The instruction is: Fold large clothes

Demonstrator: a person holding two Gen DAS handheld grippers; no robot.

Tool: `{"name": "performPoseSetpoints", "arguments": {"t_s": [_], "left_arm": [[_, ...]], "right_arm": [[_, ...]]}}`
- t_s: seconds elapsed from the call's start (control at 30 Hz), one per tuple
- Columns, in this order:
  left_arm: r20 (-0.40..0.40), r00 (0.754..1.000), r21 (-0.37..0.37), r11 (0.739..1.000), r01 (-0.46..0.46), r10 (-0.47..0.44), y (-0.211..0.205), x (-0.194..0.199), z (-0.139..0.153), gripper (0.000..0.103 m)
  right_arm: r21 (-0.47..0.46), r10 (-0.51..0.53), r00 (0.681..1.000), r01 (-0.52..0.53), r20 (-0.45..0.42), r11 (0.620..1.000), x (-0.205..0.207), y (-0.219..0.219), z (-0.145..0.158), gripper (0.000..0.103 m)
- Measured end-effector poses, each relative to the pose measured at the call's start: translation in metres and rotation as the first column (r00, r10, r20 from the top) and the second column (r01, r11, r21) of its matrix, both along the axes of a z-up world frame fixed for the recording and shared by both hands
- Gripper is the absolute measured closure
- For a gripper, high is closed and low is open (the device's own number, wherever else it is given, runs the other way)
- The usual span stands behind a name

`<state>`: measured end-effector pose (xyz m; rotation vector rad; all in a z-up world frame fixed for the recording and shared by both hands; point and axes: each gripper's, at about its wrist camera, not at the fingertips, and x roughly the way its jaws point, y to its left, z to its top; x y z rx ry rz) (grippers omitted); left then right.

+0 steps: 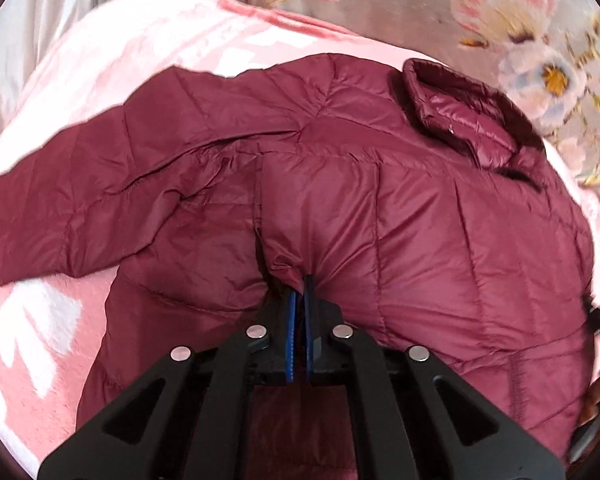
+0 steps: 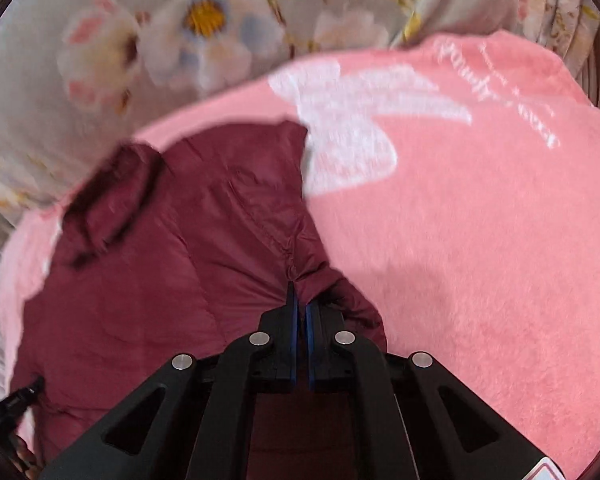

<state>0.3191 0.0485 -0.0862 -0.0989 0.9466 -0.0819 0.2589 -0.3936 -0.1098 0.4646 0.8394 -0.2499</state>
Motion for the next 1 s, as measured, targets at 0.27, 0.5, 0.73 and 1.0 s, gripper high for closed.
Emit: {"name": "performPoseSetpoints", "arguments": {"t_s": [0.27,0.5,0.73,1.0], "left_arm": [[0.074,0.997,0.115,0.993,-0.004,-0.004,-0.017,-0.009,-0.003,0.099],[0.083,0.997,0.109,0.994,-0.011,0.002,-0.017,-0.01,-0.002,0.099],[0.084,0.996,0.104,0.995,-0.01,0.001,-0.016,-0.011,-0.002,0.098],[0.084,0.996,0.101,0.995,-0.013,0.005,-0.016,-0.011,-0.002,0.097]], "right_arm": [[-0.094,-0.051,0.994,0.06,0.093,0.994,-0.029,0.03,0.04,0.088],[-0.185,0.33,0.942,-0.314,0.064,0.931,0.003,0.172,0.017,0.09],[-0.237,0.367,0.93,-0.364,-0.035,0.901,0.013,0.207,-0.026,0.09],[-0.365,0.35,0.935,-0.348,-0.062,0.864,0.01,0.232,-0.036,0.09]]}}
